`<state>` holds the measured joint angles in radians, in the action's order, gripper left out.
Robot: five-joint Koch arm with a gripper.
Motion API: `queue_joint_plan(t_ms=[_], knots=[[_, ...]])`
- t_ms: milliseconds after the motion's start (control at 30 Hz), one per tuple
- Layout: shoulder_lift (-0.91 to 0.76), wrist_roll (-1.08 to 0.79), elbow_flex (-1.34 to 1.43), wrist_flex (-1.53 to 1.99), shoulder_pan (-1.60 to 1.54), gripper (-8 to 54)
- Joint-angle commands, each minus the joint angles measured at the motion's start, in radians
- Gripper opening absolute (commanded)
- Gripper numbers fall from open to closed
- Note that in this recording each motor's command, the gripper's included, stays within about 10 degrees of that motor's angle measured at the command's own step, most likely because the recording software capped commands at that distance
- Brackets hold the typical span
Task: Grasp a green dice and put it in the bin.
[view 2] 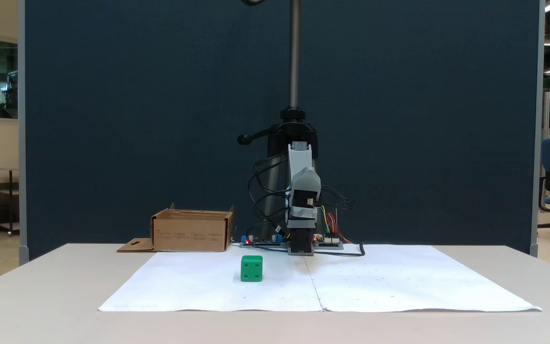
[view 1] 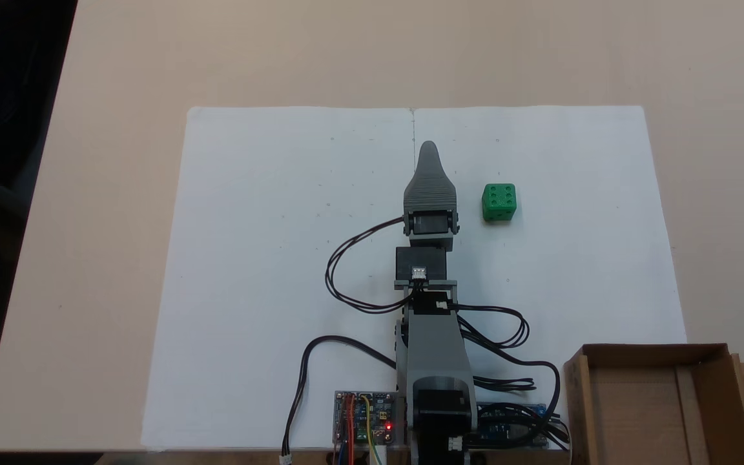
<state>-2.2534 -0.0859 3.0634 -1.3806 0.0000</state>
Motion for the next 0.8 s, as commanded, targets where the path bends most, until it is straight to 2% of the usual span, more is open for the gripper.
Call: queue_joint_plan(t_ms=[0,767], knots=[[-0.101,0.009,0.067,-0.052,-0.008,43.9],[-0.101,0.008,0.067,-0.049,-0.009,43.1]])
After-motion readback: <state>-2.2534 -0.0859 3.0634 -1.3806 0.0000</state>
